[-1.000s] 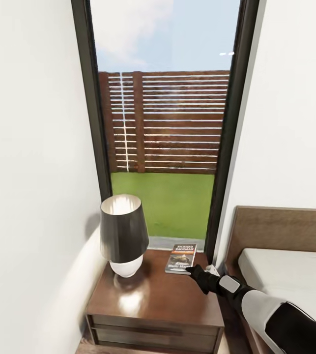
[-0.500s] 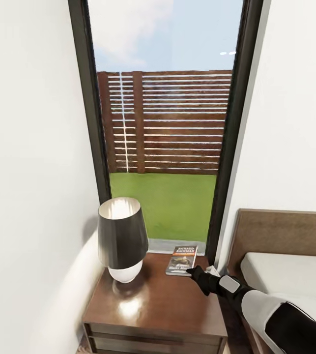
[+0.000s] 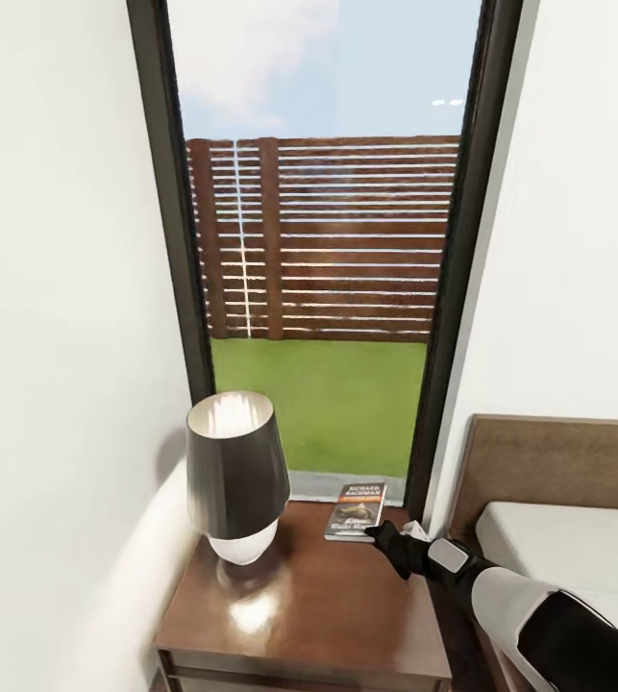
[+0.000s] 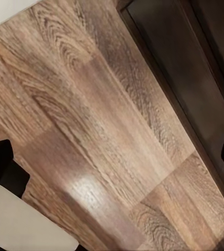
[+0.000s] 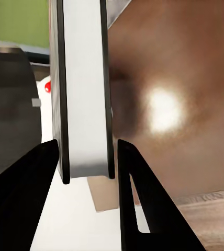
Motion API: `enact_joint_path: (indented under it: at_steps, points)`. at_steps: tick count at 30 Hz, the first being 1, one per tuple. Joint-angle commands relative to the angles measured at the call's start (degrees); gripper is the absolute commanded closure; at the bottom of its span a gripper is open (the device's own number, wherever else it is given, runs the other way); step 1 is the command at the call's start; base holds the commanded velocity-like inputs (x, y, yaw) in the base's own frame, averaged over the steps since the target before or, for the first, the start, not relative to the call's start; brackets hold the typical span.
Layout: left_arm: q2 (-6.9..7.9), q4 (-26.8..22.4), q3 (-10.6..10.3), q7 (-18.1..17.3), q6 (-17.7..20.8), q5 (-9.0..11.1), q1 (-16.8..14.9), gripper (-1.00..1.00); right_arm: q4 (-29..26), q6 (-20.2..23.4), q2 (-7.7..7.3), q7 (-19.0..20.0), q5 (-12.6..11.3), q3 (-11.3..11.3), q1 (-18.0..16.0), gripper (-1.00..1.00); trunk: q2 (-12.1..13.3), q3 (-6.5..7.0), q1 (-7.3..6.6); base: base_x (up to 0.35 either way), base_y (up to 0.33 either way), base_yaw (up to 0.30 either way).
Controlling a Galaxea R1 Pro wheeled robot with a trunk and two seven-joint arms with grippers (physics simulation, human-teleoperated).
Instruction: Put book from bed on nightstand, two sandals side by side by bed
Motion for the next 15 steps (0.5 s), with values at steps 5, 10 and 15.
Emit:
enact_joint_path:
  at_steps: [5, 10, 15]
  points:
    - [0.04, 0.12, 0.31, -0.27, -0.16, -0.03, -0.05, -1.00, 0.12, 0.26, 0.03, 0.22, -0.45, 0.44, -0.06, 1.00, -0.03, -0.06, 0.01, 0.040, 0.000, 0.000]
    - [0.04, 0.12, 0.31, -0.27, -0.16, -0.03, -0.05, -1.00, 0.12, 0.29, 0.03, 0.20, -0.45, 0.44, -0.06, 1.00, -0.03, -0.06, 0.01, 0.010, 0.000, 0.000]
    - [-0.02, 0.12, 0.31, -0.27, -0.16, -0.03, -0.05, -1.00, 0.12, 0.30, 0.03, 0.19, -0.45, 0.45, -0.06, 1.00, -0.03, -0.06, 0.01, 0.003, 0.000, 0.000]
